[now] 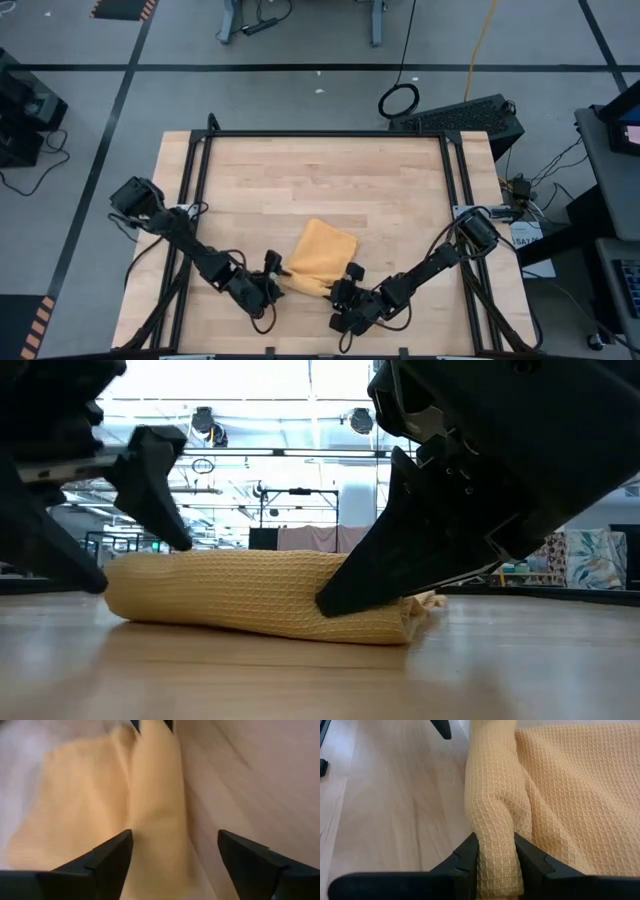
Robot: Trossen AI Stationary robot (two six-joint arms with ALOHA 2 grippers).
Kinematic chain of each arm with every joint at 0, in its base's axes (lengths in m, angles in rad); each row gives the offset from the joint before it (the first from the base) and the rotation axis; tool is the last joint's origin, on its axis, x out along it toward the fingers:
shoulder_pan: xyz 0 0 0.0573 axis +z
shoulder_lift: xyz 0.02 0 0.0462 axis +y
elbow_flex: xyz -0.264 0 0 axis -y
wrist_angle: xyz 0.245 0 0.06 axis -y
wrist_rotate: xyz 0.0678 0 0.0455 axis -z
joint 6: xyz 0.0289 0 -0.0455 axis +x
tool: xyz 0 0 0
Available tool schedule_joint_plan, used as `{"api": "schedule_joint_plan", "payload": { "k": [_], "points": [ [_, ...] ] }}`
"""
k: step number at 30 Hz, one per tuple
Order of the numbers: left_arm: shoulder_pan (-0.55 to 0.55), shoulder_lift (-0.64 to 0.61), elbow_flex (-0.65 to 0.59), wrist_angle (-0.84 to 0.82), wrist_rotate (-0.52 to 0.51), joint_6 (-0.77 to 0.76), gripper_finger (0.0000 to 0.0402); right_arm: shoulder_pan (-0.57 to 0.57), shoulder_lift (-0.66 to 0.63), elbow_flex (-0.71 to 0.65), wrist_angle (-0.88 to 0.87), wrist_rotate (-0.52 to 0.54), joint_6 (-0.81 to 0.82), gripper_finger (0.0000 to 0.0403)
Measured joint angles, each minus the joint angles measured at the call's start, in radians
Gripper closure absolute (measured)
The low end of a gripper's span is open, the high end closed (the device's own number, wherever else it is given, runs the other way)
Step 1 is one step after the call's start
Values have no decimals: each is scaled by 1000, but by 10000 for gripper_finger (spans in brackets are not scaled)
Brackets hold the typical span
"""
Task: Roll towel
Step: Roll the yellow towel
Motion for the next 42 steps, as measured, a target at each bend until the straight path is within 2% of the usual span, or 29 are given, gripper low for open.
{"api": "schedule_joint_plan", "payload": {
  "k": [4,9,13,18,26,31,36,39,42],
  "points": [
    [0,0,0,-20,-75,6,81,0,0,0,0,0,0,321],
    [35,0,0,-36,31,-3,83,0,0,0,-1,0,0,321],
    [62,0,0,-32,57,-13,114,0,0,0,-1,0,0,321],
    [90,0,0,-31,97,-29,196,0,0,0,-1,0,-7,321],
    [153,-2,2,-27,378,-84,364,3,-1,-1,33,-5,-121,309],
    [195,-2,3,-20,561,-229,367,22,-43,-5,19,-24,-252,246],
    [234,-2,3,-39,703,-347,346,68,-102,-5,23,-9,-400,173],
    [269,-2,2,-44,773,-409,352,111,-106,-4,33,60,-456,149],
    [312,-1,0,-27,843,-451,358,143,-85,-3,77,104,-515,145]
  ]
}}
